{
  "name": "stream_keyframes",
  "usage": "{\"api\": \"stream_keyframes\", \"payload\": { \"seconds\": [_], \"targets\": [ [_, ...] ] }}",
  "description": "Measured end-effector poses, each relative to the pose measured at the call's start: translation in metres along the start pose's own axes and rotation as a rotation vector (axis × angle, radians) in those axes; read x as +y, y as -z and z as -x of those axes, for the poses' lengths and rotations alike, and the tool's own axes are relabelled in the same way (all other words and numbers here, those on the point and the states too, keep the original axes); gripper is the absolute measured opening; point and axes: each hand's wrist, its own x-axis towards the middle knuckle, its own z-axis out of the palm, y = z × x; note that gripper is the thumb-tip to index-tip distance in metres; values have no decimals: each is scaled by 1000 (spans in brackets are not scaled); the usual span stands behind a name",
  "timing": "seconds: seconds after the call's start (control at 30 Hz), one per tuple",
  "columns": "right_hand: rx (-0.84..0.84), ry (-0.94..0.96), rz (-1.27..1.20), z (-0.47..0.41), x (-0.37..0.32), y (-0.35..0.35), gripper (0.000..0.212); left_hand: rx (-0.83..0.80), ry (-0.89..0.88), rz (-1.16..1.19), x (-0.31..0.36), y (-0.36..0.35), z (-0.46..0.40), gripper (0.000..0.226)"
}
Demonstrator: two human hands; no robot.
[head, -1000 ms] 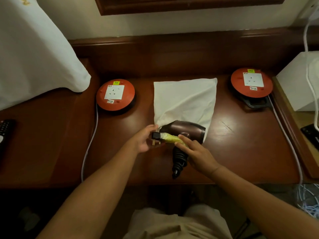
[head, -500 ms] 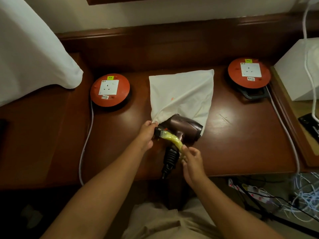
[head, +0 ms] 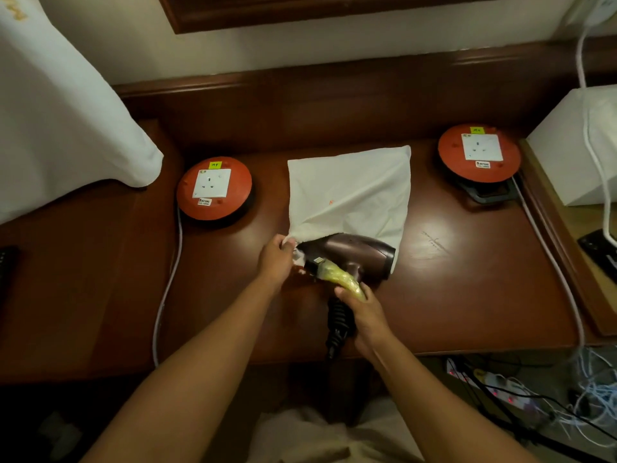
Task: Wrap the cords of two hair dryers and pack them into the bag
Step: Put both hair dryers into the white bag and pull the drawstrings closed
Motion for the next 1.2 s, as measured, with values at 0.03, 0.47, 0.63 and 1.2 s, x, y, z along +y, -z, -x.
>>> {"api": "stream_keyframes", "payload": {
  "seconds": [0.03, 0.47, 0.63, 1.2],
  "targets": [
    [-8, 11, 31, 1, 1, 5, 59, 16, -46, -125, -2, 5, -1, 17],
    [-105, -68, -88, 3, -11, 56, 16, -61, -160, -69, 4, -6, -1, 26],
    [-116, -78, -89, 5, -17, 76, 21, 5, 116, 391, 15, -4, -8, 20],
    [-990, -402, 74, -43, -34, 31, 41, -242, -86, -171, 40, 38, -26, 48]
  ]
}}
